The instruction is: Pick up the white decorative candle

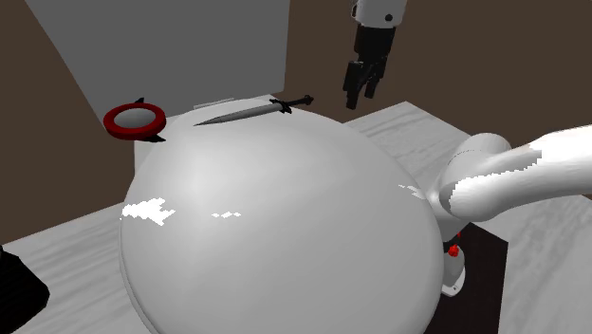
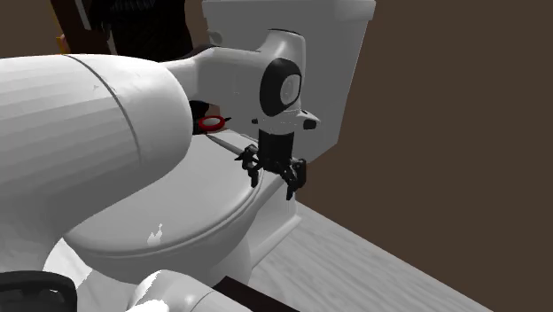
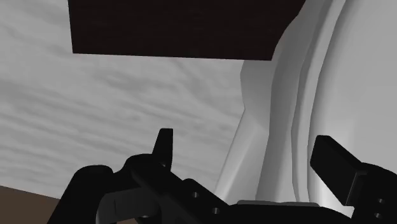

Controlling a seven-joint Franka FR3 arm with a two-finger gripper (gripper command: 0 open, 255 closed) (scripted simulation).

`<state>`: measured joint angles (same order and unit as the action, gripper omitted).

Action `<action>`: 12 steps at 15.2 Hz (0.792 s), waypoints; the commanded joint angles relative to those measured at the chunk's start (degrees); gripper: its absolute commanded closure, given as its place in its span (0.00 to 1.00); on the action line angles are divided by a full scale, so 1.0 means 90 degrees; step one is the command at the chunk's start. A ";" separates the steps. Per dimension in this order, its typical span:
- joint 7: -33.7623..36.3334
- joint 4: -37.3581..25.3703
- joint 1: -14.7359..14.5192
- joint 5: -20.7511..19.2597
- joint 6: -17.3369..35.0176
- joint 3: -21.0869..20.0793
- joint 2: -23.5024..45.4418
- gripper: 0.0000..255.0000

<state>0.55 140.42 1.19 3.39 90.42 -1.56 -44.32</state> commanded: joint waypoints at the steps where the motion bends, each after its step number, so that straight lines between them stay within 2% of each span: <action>1: 0.0000 0.0000 0.0000 0.0000 0.0000 0.0000 0.0000 0.00; 12: -0.1626 -0.1912 -0.1062 0.0318 0.0481 -0.0335 0.2063 0.00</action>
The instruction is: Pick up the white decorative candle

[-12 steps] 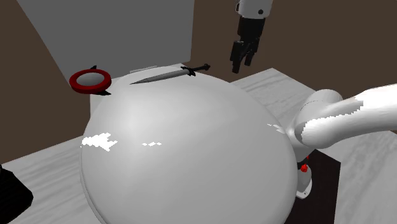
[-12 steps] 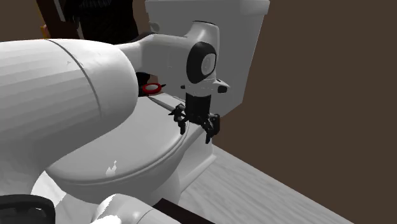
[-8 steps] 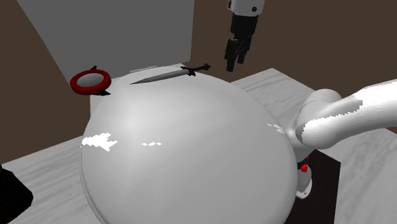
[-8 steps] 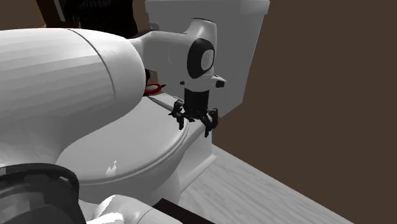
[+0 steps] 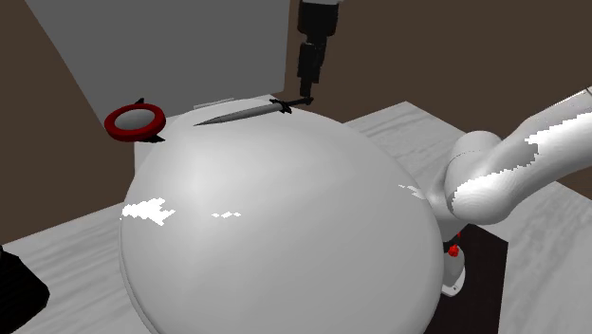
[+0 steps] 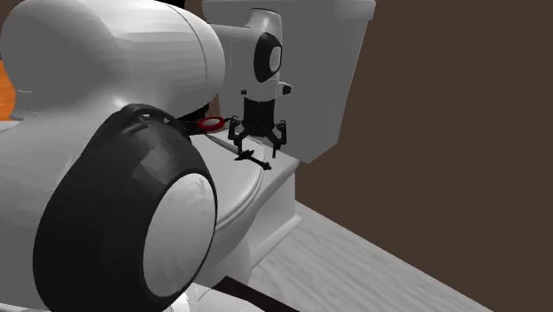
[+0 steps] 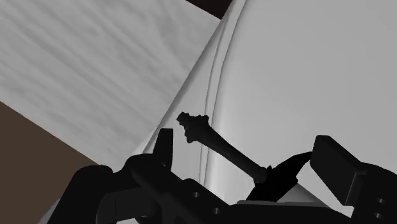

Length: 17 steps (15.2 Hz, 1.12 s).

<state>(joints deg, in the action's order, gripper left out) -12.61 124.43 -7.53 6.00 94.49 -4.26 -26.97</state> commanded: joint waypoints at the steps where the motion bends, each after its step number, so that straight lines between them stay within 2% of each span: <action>1: -0.0307 -0.0320 -0.0177 0.0053 0.0034 -0.0078 0.0294 0.00; 4: -0.0724 -0.0875 -0.0421 0.0120 0.0023 -0.0212 0.0743 0.00; 11: -0.0775 -0.0242 -0.0427 0.0142 0.0617 -0.0235 0.0705 0.00; 14: -0.0779 -0.0193 -0.0428 0.0144 0.0666 -0.0237 0.0705 0.00; 15: -0.0781 -0.0198 -0.0426 0.0143 0.0665 -0.0235 0.0710 1.00; 17: -0.0784 -0.0194 -0.0425 0.0143 0.0666 -0.0234 0.0707 1.00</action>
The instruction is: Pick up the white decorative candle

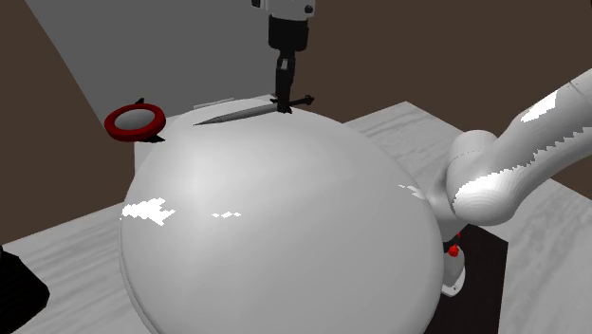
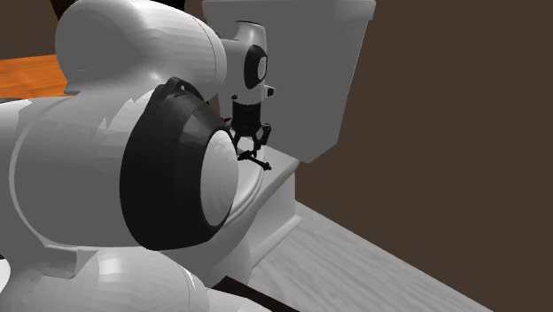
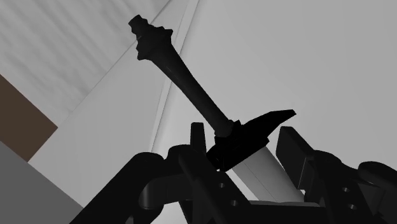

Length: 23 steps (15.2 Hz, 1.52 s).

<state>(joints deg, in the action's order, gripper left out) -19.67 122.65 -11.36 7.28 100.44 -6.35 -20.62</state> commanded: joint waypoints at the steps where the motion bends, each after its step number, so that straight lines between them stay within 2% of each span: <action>1: -0.0001 0.0005 0.0000 0.0000 0.0004 0.0000 0.0001 1.00; 7: 0.0005 0.0005 -0.0002 0.0002 0.0004 -0.0004 0.0000 1.00; 23: 0.0119 -0.1439 0.0015 -0.0043 -0.1281 0.0037 0.0154 1.00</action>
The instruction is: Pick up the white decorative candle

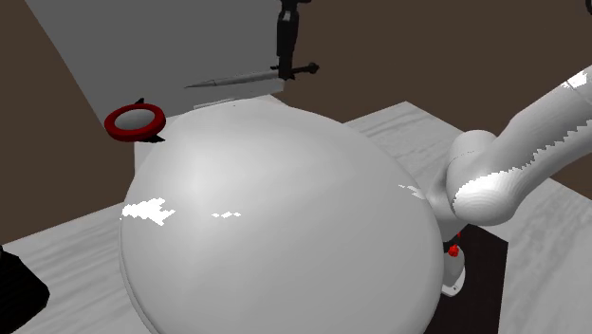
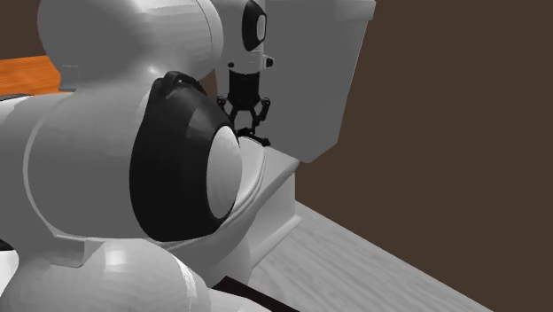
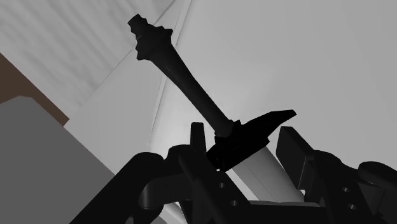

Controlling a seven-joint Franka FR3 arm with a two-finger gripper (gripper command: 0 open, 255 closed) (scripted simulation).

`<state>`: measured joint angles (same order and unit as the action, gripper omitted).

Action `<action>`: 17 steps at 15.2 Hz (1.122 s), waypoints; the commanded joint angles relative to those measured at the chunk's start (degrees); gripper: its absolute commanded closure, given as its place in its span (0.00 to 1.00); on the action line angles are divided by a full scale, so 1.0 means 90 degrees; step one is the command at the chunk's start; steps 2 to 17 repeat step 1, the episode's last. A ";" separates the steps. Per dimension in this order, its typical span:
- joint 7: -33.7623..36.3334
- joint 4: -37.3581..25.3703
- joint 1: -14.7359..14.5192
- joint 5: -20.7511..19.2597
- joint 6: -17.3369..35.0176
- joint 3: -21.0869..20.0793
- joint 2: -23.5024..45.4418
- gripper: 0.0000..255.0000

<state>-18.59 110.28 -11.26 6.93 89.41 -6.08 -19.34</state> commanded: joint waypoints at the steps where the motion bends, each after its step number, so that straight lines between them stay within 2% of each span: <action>1: -0.0001 -0.0066 0.0003 -0.0004 -0.0056 0.0006 0.0014 1.00; 17: -0.0001 -0.0066 0.0003 -0.0004 -0.0056 0.0006 0.0014 1.00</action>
